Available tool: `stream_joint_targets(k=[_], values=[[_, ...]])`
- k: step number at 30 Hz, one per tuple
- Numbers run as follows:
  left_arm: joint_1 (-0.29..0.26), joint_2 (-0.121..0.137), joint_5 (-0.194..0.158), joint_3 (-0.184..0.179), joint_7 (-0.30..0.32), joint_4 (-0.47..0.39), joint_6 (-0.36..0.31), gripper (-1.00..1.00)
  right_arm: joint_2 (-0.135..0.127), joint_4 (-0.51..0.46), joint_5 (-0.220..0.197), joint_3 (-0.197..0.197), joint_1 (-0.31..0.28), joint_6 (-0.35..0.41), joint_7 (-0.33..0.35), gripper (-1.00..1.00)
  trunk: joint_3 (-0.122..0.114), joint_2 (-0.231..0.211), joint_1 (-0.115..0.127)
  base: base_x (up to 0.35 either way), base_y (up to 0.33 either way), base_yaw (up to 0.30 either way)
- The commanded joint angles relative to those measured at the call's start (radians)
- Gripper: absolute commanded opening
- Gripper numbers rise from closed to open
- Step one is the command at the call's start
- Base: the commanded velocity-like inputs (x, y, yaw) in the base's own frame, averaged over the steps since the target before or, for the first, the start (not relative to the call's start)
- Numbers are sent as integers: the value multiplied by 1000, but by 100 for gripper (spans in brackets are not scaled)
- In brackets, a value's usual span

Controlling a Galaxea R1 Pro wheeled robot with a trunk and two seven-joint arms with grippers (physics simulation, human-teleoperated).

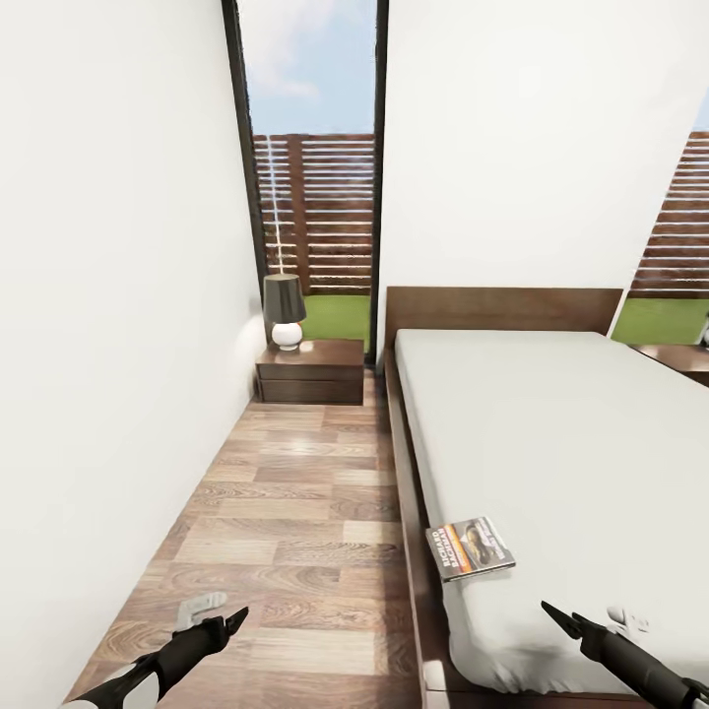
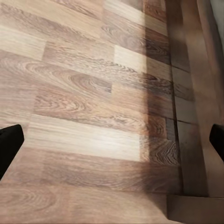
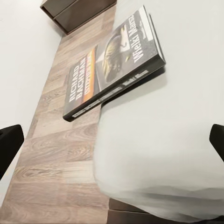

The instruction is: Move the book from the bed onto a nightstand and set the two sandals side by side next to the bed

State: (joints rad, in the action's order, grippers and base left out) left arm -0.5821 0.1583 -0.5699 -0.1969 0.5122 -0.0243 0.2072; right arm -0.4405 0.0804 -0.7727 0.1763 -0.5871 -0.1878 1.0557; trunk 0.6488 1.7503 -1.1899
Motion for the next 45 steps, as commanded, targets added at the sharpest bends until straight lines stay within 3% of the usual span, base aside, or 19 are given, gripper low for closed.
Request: stream_joint_targets(k=[1, 7, 11, 17, 20, 22, 24, 25, 27, 30, 36, 42, 45], values=[[-1, 0, -7, -9, 2, 1, 5, 100, 0, 4, -7, 9, -2, -7, 4, 100, 1, 1, 0, 0, 25, 0], [0, -2, -7, -9, -2, 1, 5, 100, 3, 4, -5, 10, -2, -8, 2, 100, 1, 1, 0, 0, 8, 0], [1, -23, -7, -9, -3, 1, 6, 100, 18, 4, -3, 10, -2, -39, -21, 100, 1, 1, 0, 0, 1, 0], [17, -42, -6, -9, -3, 1, 11, 100, 39, 5, -1, 10, -2, -186, -143, 100, 1, 1, 0, 0, 0, 0], [24, -48, -6, -9, -5, 1, 32, 100, 46, 5, 1, 11, -1, -285, -243, 100, 1, 1, 0, 0, 0, 0], [29, -50, -5, -9, -5, 1, 48, 100, 56, 5, 1, 11, 0, -308, -282, 100, 1, 1, 0, 0, 0, 0], [35, -52, -5, -9, -6, 1, 68, 100, 82, 5, 1, 11, 12, -321, -319, 100, 1, 1, 0, 0, 0, 0], [39, -54, -5, -9, -10, 1, 83, 100, 115, 5, 2, 11, 27, -328, -356, 100, 1, 1, 0, 0, 0, 0], [42, -55, -5, -9, -22, 1, 93, 100, 147, 4, 2, 11, 38, -332, -388, 100, 1, 1, 0, 0, 0, 0], [43, -55, -5, -9, -33, 1, 99, 100, 168, 4, 8, 13, 46, -335, -406, 100, 1, 1, 0, 0, 0, 0], [44, -55, -5, -8, -36, 1, 101, 100, 166, 3, 55, 14, 66, -334, -406, 100, 1, 1, 0, 0, 0, 0], [68, -55, -5, -8, -37, 1, 101, 100, 164, 3, 67, 14, 70, -334, -404, 100, 1, 1, 0, 0, 0, 0], [76, -72, 13, 2, -54, 12, 118, 100, 181, 10, 86, 6, 87, -317, -387, 100, 1, 1, 0, 0, 0, 0]])
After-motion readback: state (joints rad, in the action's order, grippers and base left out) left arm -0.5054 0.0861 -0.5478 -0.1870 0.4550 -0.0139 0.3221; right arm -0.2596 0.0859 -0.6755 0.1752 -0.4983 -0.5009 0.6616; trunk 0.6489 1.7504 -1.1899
